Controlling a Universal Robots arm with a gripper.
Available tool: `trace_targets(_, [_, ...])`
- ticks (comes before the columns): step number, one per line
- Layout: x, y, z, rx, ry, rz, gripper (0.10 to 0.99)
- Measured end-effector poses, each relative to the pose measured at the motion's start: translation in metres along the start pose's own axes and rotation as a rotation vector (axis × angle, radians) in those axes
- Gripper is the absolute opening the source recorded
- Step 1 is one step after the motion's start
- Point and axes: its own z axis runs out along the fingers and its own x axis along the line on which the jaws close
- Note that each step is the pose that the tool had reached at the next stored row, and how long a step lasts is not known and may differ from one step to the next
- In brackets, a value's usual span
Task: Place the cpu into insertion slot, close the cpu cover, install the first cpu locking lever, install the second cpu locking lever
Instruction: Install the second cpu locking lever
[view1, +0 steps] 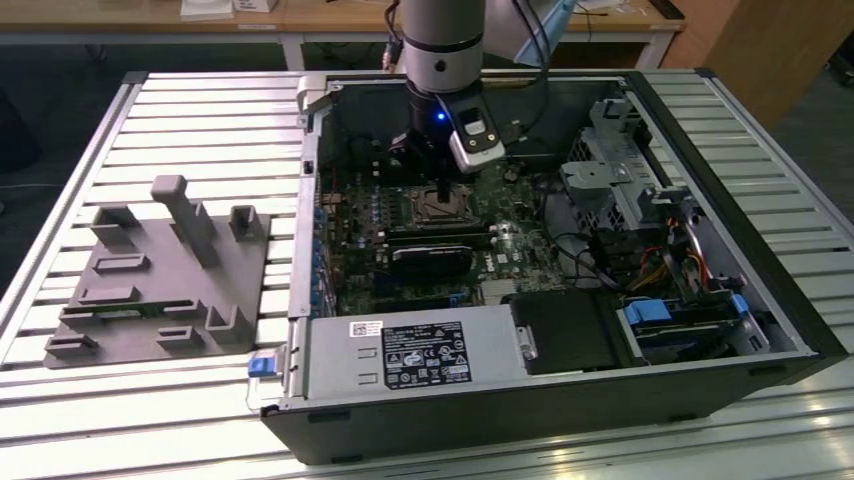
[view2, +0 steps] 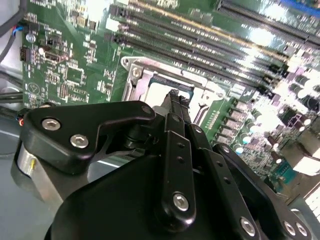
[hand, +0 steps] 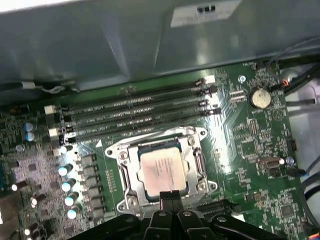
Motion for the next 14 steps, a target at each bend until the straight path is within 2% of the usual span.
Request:
trace_targets(11, [-0.0098,-0.0176,0.0004,0.000,0.0011,0.000,0.106])
trace_targets(12, [-0.0102,-0.0208,0.0005,-0.001,0.0013,0.000,0.106])
trace_targets(14, [-0.0083,-0.0215,0.0006,-0.004,0.0020,0.001,0.106])
